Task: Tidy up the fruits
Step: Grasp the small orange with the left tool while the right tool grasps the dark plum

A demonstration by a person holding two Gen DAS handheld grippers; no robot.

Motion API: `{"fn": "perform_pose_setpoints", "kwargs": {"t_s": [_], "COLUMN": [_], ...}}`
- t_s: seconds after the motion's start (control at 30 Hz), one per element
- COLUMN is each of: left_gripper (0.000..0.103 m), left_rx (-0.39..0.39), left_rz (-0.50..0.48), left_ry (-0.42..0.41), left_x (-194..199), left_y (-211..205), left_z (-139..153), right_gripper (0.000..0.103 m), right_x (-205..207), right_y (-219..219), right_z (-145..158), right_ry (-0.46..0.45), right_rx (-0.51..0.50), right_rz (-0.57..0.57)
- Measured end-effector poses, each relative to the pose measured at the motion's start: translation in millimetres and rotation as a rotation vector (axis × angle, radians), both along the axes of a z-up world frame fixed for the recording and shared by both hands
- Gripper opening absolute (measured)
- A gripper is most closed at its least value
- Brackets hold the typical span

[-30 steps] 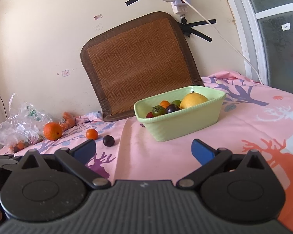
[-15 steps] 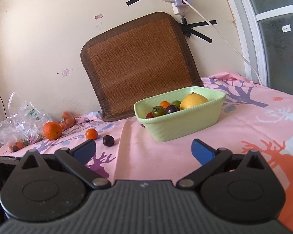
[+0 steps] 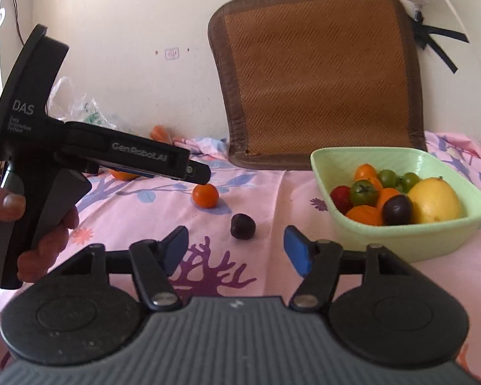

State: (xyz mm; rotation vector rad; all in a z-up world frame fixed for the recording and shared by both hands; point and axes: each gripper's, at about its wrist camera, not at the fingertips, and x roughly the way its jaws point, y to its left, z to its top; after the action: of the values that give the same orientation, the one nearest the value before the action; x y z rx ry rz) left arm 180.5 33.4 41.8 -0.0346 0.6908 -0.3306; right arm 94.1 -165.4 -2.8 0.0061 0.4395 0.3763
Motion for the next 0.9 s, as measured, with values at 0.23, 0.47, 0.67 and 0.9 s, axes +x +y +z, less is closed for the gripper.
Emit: {"fn": "perform_pose_setpoints", "kwargs": {"t_s": [0.23, 0.47, 0.67, 0.9], "left_gripper": [0.058, 0.033, 0.033, 0.033], "left_rx": [-0.051, -0.041, -0.080, -0.125], "left_rz": [0.017, 0.016, -0.033, -0.218], "left_ry": [0.084, 0.081, 0.043, 0.022], "left_x": [34, 23, -30, -94], "left_y": [7, 0, -24, -98], "left_z": [-27, -30, -18, -8], "right_gripper": [0.055, 0.025, 0.025, 0.026], "right_x": [45, 47, -20, -85], "right_y": [23, 21, -16, -79], "right_z": [-9, -11, -5, -8], "right_ry": [0.088, 0.117, 0.052, -0.018], "right_rx": [-0.085, -0.096, -0.025, -0.085], "right_rz": [0.041, 0.027, 0.004, -0.160]}}
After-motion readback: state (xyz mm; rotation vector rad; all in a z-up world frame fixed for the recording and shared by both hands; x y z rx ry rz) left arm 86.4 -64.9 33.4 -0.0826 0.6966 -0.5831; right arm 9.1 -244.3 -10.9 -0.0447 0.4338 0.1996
